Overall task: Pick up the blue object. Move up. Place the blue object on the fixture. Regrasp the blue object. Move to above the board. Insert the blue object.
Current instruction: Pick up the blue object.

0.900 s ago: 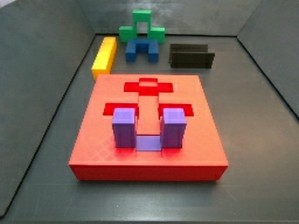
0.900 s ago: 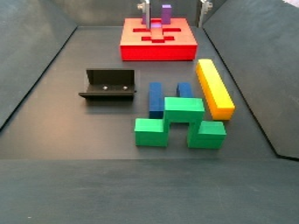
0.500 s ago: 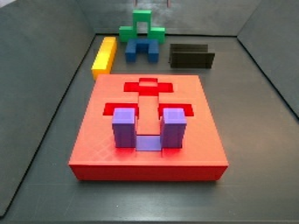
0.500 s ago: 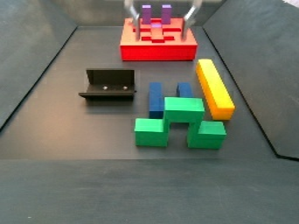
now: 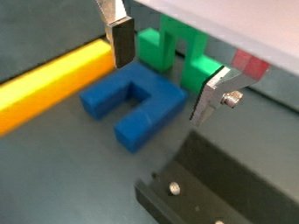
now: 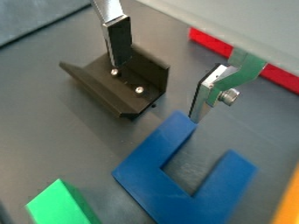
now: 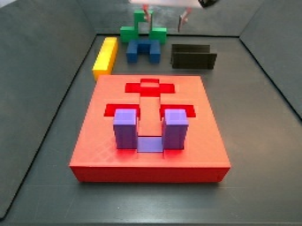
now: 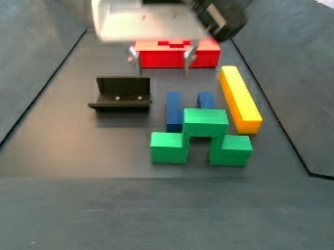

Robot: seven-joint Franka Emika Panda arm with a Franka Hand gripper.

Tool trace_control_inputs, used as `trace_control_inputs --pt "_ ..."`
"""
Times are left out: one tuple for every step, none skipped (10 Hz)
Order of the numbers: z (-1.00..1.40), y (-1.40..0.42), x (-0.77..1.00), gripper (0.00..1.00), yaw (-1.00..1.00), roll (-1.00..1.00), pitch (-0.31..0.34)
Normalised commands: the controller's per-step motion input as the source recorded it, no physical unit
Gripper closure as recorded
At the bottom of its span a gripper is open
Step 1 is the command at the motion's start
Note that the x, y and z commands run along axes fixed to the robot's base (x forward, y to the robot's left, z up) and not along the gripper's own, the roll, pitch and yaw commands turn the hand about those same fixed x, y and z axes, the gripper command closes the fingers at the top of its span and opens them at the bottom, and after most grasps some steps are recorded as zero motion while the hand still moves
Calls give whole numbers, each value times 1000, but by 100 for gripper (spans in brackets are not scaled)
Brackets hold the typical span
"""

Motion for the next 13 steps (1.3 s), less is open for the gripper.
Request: trace_control_inputs --pt "-786 -271 83 0 149 4 81" --pt "-854 -209 0 0 189 0 83" --pt "-837 -146 0 0 214 0 77" --pt "-549 0 -177 0 220 11 51" --pt "-266 14 -431 0 86 23 34" --pt "-31 0 -394 0 9 14 36" --pt "-174 0 -440 0 0 0 11" --pt "0 0 -223 0 0 0 6" --pt "446 -97 -129 0 0 189 36" --pt "563 -131 -171 0 0 234 50" --pt "123 -54 0 0 -31 97 0" --pt "-400 0 0 0 0 57 0" --pt "-446 80 -80 0 0 123 19"
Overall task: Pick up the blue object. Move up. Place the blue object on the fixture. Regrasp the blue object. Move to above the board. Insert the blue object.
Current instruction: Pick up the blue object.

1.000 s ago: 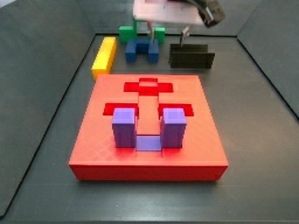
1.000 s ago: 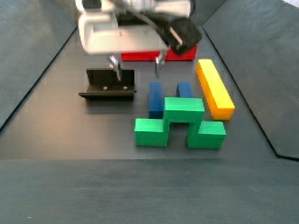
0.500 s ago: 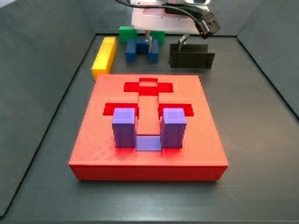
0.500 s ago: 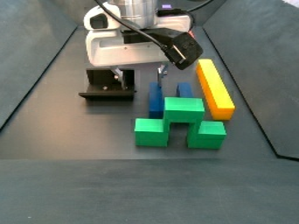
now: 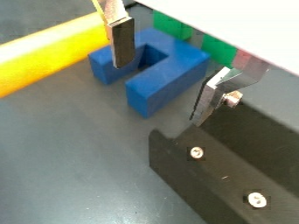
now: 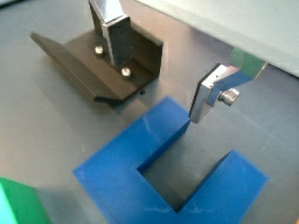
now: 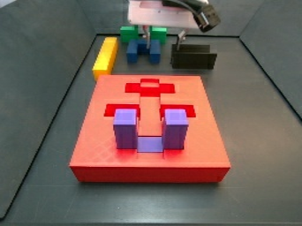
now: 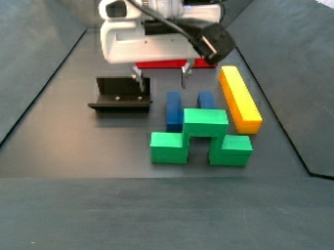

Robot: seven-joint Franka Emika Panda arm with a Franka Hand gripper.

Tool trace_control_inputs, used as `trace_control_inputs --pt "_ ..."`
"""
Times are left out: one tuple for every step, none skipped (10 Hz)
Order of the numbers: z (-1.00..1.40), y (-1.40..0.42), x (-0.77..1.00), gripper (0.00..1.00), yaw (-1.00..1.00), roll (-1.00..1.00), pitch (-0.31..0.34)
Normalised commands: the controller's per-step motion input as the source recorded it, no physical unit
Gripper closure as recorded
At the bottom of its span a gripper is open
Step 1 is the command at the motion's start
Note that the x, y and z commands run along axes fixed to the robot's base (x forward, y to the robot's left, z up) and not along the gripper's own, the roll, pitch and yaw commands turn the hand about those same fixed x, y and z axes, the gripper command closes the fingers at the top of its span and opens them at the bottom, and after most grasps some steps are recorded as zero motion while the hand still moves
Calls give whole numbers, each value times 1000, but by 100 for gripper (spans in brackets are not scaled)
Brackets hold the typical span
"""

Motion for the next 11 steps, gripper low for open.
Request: trace_control_inputs --pt "-389 80 -91 0 0 124 41" --pt "-343 80 -120 0 0 123 49" --pt "-277 69 -106 0 0 97 49" --pt "-217 57 -109 0 0 86 43" --pt "-166 77 -194 0 0 81 43" --pt "-143 74 -246 0 0 46 36" --pt "-20 3 -297 0 -26 0 0" --pt "0 0 -129 0 -6 0 0" --pt "0 0 -14 0 0 0 -17" --pt "0 0 0 0 0 0 0" --pt "0 0 0 100 0 0 0"
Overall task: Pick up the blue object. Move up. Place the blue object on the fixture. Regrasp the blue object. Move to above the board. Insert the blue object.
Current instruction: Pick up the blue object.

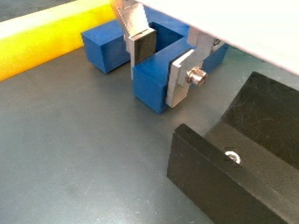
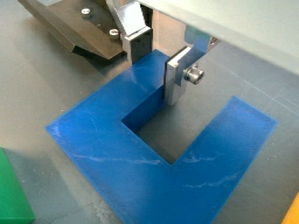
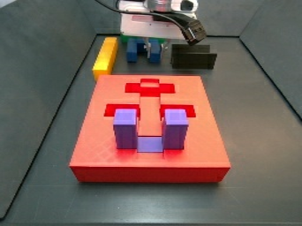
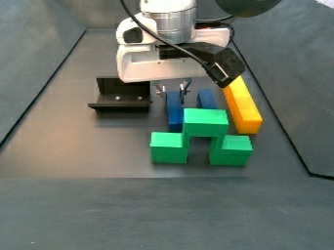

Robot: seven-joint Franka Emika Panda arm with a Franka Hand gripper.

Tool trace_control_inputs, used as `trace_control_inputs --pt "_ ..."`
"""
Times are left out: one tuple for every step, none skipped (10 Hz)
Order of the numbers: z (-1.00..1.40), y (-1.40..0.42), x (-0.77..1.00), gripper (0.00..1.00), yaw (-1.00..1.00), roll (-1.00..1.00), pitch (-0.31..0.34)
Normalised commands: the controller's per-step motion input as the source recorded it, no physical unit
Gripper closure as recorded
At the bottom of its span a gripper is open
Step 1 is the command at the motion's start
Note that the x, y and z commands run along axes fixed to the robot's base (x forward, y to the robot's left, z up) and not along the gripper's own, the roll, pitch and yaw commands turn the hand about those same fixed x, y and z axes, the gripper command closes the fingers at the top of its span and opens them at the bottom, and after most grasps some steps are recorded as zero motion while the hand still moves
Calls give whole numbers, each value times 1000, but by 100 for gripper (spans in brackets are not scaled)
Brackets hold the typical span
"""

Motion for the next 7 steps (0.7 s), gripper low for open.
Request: trace_control_inputs --pt "0 0 0 100 0 0 0" --pt "0 0 0 100 0 0 0" --pt "0 0 0 100 0 0 0" --pt "0 0 0 100 0 0 0" --pt "0 0 0 100 0 0 0" --pt "0 0 0 100 0 0 0" --pt "0 0 0 100 0 0 0"
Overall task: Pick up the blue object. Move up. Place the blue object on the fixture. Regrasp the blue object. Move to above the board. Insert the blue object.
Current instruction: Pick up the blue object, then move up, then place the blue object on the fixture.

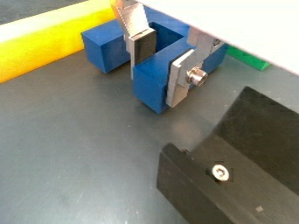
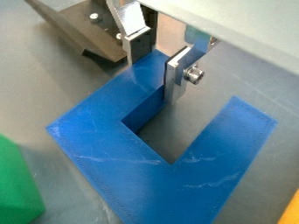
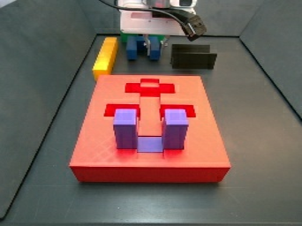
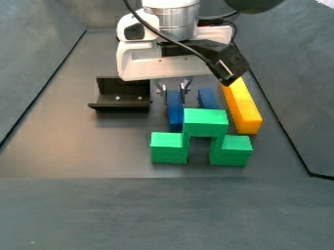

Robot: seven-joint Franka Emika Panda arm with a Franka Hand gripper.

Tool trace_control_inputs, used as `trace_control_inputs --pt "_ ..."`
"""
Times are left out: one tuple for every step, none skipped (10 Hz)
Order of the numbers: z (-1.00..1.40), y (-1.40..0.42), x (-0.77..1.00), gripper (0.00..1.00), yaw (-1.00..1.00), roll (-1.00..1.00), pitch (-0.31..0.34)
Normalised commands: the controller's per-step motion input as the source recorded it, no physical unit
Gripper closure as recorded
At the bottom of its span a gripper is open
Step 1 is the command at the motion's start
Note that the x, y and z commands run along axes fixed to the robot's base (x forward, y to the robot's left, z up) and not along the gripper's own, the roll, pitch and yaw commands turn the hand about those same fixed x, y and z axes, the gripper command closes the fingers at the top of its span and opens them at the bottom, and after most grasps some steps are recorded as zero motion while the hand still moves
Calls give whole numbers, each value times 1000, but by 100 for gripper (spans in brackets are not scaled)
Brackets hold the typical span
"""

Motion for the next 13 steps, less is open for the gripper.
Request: trace_control_inputs --pt "0 0 0 100 0 0 0" --pt "0 0 0 100 0 0 0" --pt "0 0 0 100 0 0 0" --pt "0 0 0 100 0 0 0" --pt "0 0 0 100 0 0 0" --pt "0 0 0 100 0 0 0" --pt "0 0 0 100 0 0 0" --pt "0 0 0 100 0 0 0" --pt "833 0 0 100 0 0 0" --pt "749 -7 -80 100 33 -10 58" --pt "607 -15 -91 100 33 -9 68" --pt "171 0 -7 100 17 10 18" --pt "-234 -80 -157 100 0 74 0"
